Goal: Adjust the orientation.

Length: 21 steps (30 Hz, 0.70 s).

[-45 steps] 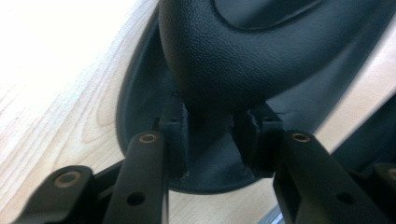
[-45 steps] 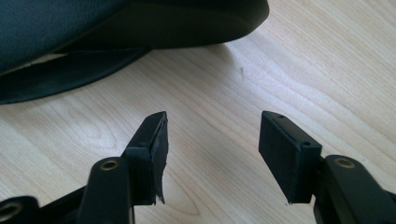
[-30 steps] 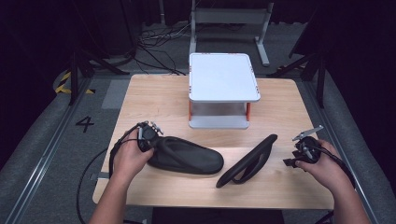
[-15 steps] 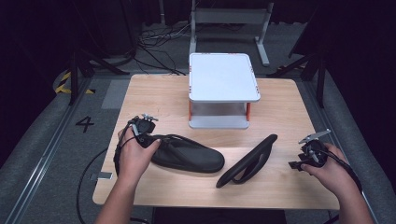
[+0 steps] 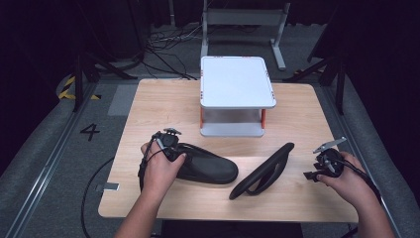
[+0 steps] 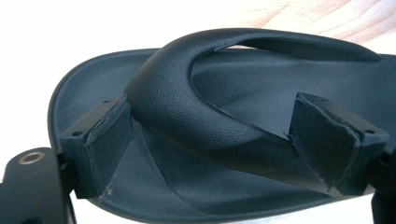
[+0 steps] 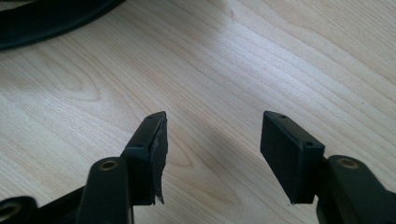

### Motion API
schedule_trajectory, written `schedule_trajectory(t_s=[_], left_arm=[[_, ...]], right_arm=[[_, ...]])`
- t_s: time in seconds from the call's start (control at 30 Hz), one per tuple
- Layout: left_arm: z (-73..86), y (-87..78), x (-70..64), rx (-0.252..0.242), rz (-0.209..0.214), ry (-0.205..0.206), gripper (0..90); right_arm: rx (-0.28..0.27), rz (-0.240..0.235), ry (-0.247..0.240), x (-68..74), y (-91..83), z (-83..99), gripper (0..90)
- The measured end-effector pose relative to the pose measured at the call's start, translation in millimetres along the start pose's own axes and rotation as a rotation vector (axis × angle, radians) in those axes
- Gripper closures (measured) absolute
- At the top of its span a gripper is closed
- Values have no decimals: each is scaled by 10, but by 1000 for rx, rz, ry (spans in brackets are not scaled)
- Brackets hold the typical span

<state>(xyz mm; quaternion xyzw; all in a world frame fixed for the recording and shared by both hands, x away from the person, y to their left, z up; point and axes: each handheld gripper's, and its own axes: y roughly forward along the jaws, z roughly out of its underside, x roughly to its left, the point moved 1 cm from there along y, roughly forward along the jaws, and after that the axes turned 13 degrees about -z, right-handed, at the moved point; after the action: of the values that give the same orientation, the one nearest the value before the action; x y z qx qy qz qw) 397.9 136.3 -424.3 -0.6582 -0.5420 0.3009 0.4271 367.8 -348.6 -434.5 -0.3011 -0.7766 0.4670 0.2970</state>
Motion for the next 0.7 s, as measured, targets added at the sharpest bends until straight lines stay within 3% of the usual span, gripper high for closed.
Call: schedule_trajectory(t_s=[0.1,0.23,0.27,0.3,0.4,0.57,0.6,0.67,0.7], left_arm=[[-3,-2,14,10,14,-8,159],[-8,-17,44,24,25,24,177],[-8,-32,76,20,37,39,194],[-6,-46,90,17,47,38,274],[-7,-108,169,10,81,102,407],[-13,-200,263,10,48,211,592],[-7,-204,277,12,58,195,614],[-5,-195,282,8,63,205,609],[-2,-188,263,1,55,232,609]], right_arm=[[-1,-1,-1,0,1,-1,424],[7,-7,-5,15,30,-15,421],[8,-10,-7,19,34,-16,420],[8,-13,-10,21,38,-15,417],[4,-10,-6,16,29,-5,417],[5,-4,-4,-4,28,10,416],[8,-9,0,1,33,10,415],[10,-12,0,6,45,7,414],[10,-12,0,6,45,7,414]])
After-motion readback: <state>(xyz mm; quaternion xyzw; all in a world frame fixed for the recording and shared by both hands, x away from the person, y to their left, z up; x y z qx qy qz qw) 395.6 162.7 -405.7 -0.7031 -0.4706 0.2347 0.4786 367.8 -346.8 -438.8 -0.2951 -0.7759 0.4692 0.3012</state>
